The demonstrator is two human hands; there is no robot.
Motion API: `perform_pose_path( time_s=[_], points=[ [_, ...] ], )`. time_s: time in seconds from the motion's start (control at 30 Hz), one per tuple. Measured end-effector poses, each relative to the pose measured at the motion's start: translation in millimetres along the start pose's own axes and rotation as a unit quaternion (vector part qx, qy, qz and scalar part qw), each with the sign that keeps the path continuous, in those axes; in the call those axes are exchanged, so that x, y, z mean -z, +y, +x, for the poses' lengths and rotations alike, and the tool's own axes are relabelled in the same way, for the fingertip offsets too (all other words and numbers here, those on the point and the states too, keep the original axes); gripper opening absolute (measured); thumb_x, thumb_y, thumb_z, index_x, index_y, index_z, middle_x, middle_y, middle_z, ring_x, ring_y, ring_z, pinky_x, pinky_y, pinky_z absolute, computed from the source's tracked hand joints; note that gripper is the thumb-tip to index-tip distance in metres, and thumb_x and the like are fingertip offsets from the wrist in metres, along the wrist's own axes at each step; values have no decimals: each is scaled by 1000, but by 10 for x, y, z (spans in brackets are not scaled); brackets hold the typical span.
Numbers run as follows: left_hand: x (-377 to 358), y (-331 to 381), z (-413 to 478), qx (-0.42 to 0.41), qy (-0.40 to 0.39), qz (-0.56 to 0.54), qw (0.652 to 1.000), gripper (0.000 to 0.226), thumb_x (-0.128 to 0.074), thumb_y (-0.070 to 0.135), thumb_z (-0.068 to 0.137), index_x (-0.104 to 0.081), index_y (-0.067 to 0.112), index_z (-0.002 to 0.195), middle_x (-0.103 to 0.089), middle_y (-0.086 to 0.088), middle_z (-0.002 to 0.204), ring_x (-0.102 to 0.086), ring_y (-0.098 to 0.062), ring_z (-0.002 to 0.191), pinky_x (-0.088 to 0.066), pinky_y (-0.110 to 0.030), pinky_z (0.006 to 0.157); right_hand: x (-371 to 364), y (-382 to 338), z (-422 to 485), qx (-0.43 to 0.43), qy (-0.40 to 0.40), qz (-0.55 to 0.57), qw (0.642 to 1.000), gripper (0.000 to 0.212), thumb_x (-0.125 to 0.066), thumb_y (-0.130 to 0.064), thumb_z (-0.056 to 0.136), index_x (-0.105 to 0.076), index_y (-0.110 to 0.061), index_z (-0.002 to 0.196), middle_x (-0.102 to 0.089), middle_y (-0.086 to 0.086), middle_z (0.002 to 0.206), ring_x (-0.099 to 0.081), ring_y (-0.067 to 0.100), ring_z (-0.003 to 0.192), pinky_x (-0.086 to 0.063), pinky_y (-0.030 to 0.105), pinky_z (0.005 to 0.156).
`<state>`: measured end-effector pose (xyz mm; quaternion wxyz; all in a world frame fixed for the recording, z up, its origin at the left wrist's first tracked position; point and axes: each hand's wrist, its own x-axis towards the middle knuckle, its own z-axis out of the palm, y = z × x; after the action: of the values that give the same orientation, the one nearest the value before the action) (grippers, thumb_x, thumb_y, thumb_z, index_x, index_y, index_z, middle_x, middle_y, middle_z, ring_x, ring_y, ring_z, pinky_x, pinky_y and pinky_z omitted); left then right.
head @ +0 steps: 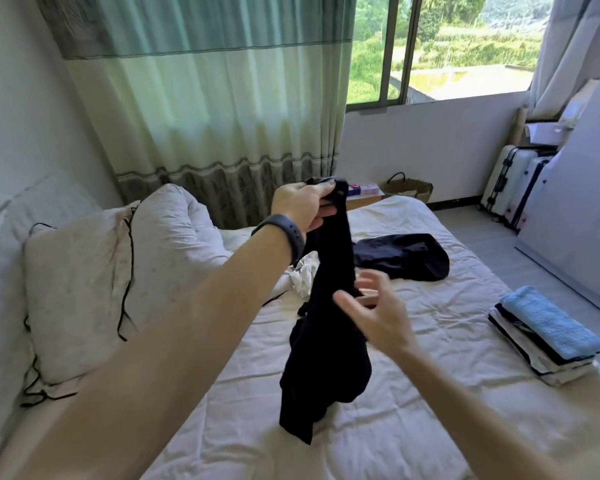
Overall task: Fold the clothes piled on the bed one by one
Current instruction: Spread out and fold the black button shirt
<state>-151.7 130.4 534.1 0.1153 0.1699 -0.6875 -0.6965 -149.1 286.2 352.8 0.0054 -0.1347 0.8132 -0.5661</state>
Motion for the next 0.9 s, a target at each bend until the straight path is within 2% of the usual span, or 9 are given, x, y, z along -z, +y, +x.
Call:
perform_pose_path(
  time_s=[0.13,0.23,0.4,0.43,0.5,0.6,0.67,0.73,0.9],
  points=[
    [-227,283,-94,-12,-15,-20,1000,14,-69,27,94,-73,15,100,-74,5,77,-68,-2,56,-46,-17,56,-440,169,-135,-126,-39,-198,971,105,-60,-87,66,-39,-22,145,-44,-1,139,-54,26,125,-48,42,95],
    [-177,522,-112,-33,-5,-35,999,18,-71,27,92,-73,14,104,-76,3,85,-72,-6,63,-48,-19,57,-476,199,36,-178,-8,-219,959,92,-52,-80,84,-36,-19,150,-40,9,148,-54,37,126,-47,44,92],
    [314,645,72,-136,103,5,985,13,-67,22,93,-67,16,82,-76,-2,84,-75,-13,70,-52,-20,51,-277,143,387,-99,6,-162,982,32,-51,-56,98,-68,-30,102,-69,2,86,-67,33,89,-53,38,75],
    [472,598,156,-152,138,52,977,12,-66,23,91,-68,12,90,-75,-7,93,-75,-18,83,-57,-25,63,-232,154,406,-77,-10,-142,987,25,-55,-53,98,-67,-32,92,-69,-2,79,-66,29,83,-51,37,70],
    [778,305,234,-113,169,213,956,46,-63,29,91,-58,8,132,-64,-12,133,-61,-24,122,-46,-31,99,-157,202,372,-45,-48,-118,991,22,-62,-47,96,-64,-37,77,-64,-10,62,-62,18,67,-45,34,60],
    [978,-628,26,-97,108,390,909,69,-69,34,90,-42,14,150,-53,-10,144,-49,-27,133,-37,-36,112,-131,330,182,-50,-110,-72,990,23,-71,-52,84,-70,-30,77,-65,-11,62,-62,11,62,-46,37,61],
    [882,-1378,-325,-129,-17,468,874,78,-76,44,81,-45,19,148,-51,-6,144,-46,-24,133,-36,-36,112,-174,412,50,-65,-152,-39,985,41,-72,-62,72,-73,-21,79,-67,-7,66,-63,9,64,-45,34,62],
    [682,-1958,-634,-109,-134,513,841,92,-73,60,72,-38,30,152,-44,2,149,-39,-18,138,-32,-33,114,-237,468,-42,-81,-192,-30,978,33,-78,-57,73,-76,-24,77,-70,-7,66,-64,5,63,-44,29,60],
    [282,-2586,-813,-19,-93,409,908,51,-71,46,85,-51,31,130,-68,1,115,-65,-22,106,-53,-38,84,-289,532,-224,-91,-239,-37,966,33,-81,-41,85,-67,-21,62,-58,-10,54,-55,4,52,-37,21,50]
  ],
)
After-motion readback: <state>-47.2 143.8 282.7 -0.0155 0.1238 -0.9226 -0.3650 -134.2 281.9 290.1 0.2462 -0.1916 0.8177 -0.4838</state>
